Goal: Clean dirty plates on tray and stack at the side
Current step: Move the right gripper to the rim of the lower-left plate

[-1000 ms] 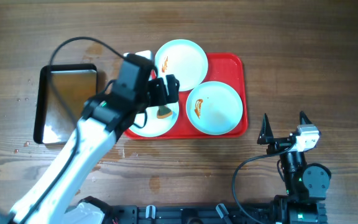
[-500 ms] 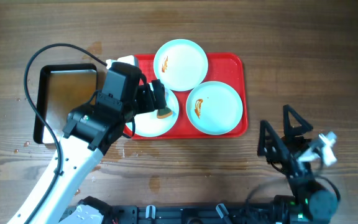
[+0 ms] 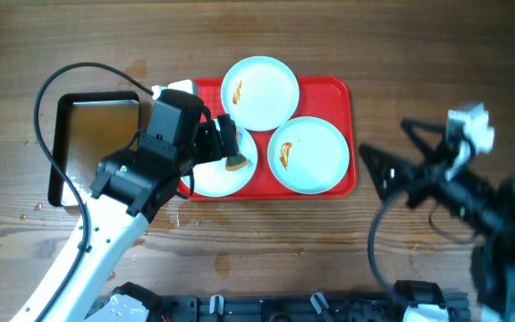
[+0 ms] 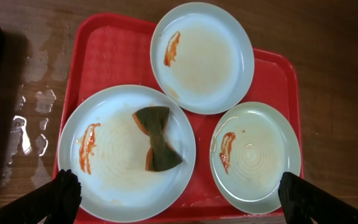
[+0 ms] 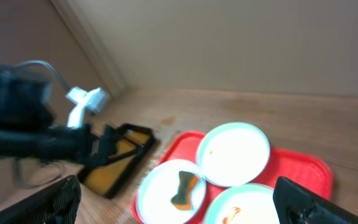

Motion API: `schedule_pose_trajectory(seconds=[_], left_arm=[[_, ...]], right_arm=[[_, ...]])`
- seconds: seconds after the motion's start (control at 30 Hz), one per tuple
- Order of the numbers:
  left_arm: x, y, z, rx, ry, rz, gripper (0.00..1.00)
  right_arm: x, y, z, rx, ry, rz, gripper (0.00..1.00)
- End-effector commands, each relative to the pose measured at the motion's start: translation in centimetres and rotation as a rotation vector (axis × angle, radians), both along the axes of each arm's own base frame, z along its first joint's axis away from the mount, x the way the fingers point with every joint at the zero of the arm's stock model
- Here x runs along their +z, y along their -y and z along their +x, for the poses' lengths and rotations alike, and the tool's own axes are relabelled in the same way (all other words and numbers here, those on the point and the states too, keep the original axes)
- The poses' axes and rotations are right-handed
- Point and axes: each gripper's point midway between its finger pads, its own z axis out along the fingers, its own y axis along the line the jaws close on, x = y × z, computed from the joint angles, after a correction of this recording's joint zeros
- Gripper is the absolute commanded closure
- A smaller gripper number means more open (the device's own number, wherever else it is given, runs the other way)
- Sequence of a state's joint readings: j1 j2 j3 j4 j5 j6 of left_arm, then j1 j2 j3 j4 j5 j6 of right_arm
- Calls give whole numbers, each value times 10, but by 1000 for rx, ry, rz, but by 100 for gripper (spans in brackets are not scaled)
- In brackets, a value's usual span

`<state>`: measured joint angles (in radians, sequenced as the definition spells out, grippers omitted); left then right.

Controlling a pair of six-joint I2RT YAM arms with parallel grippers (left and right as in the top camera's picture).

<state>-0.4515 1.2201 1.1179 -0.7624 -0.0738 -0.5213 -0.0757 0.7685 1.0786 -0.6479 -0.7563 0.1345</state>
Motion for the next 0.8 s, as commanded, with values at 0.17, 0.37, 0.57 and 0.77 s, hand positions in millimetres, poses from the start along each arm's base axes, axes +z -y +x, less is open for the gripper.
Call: schedule_pose_trajectory(seconds=[0.17, 0.37, 0.57, 0.77], left_arm=[[2, -3, 2, 21, 4, 3, 0], [1, -4, 0, 22, -7, 8, 0], [1, -4, 1, 21, -3, 6, 0], [1, -4, 1, 21, -3, 6, 0]], right_arm=[[-58, 0, 74, 53, -278, 31, 0], [-7, 23, 70, -35, -58, 21, 0], [5, 26, 60, -67, -13, 6, 0], [-19, 29, 81, -67, -101, 16, 0]])
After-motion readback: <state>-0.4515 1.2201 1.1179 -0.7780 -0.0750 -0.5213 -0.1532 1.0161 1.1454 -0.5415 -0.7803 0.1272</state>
